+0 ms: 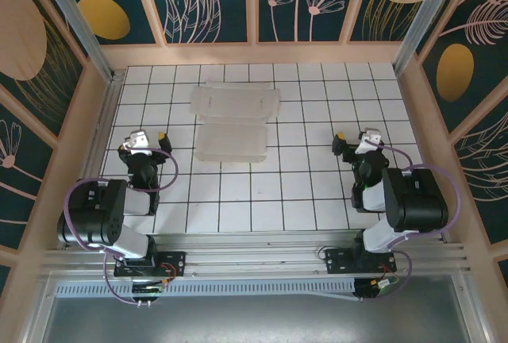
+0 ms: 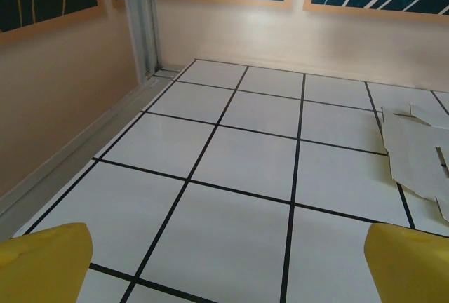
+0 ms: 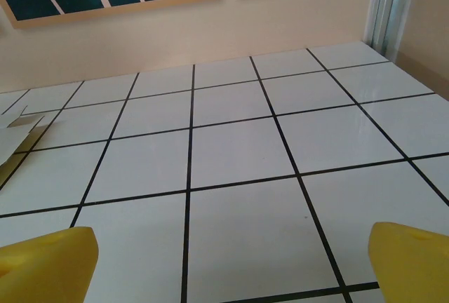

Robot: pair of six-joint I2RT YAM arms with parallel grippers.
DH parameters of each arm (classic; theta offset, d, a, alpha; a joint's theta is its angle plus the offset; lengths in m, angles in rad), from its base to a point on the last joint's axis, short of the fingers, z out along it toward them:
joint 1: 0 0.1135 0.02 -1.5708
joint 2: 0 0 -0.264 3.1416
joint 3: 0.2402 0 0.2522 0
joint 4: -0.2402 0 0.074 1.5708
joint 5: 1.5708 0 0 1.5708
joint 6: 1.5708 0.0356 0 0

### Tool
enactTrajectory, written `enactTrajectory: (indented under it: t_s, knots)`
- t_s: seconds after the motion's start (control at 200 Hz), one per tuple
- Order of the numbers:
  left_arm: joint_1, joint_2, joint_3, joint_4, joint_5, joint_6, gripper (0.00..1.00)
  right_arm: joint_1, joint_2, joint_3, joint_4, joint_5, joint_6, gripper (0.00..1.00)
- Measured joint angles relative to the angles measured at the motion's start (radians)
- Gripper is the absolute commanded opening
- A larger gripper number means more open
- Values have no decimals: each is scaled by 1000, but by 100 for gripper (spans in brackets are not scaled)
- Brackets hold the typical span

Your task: Fold the paper box

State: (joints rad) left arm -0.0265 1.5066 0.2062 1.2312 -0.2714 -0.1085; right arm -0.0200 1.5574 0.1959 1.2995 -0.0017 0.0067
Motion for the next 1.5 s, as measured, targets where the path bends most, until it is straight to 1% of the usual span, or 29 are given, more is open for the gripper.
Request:
enactTrajectory:
  t_s: [0.47, 0.611, 0.701, 0.781, 0.871, 0.916, 0.981, 1.026, 1.086, 1.151, 1.201, 1.296, 1.366, 1.426, 1.502]
  knots:
    - [0, 0, 0, 0, 1, 2, 99, -1, 2, 0, 6, 0, 0, 99]
    - [0, 0, 0, 2, 24, 15, 99, -1, 1, 0, 7, -10, 0, 99]
    - [-2, -15, -11, 14, 27, 16, 99, 6, -39, 0, -34, -9, -3, 99]
    - [-2, -87, -27, -14, 27, 18, 99, 24, -158, 15, -153, 22, 6, 99]
    - [-2, -275, -23, -134, 27, -2, 99, 66, -299, 105, -353, 47, 73, 96]
    - [-3, -371, -6, -196, 35, -31, 99, 87, -339, 175, -436, 22, 128, 96]
    - [-3, -468, 58, -306, 68, -95, 99, 113, -343, 289, -534, -40, 216, 95]
    - [-6, -493, 127, -386, 111, -154, 99, 129, -304, 388, -604, -102, 278, 94]
    - [-18, -480, 249, -498, 190, -250, 99, 153, -197, 551, -696, -200, 346, 93]
    - [-50, -430, 370, -593, 283, -342, 99, 185, -31, 759, -801, -296, 389, 93]
    - [-97, -377, 455, -659, 360, -407, 99, 212, 101, 908, -875, -346, 400, 92]
    - [-206, -273, 564, -755, 504, -480, 98, 246, 320, 1141, -991, -397, 412, 89]
    - [-276, -212, 605, -821, 574, -502, 98, 259, 475, 1297, -1071, -417, 418, 88]
    - [-316, -183, 613, -874, 610, -511, 98, 262, 591, 1410, -1130, -421, 422, 87]
    - [-330, -177, 613, -946, 623, -514, 98, 262, 703, 1511, -1190, -430, 418, 87]
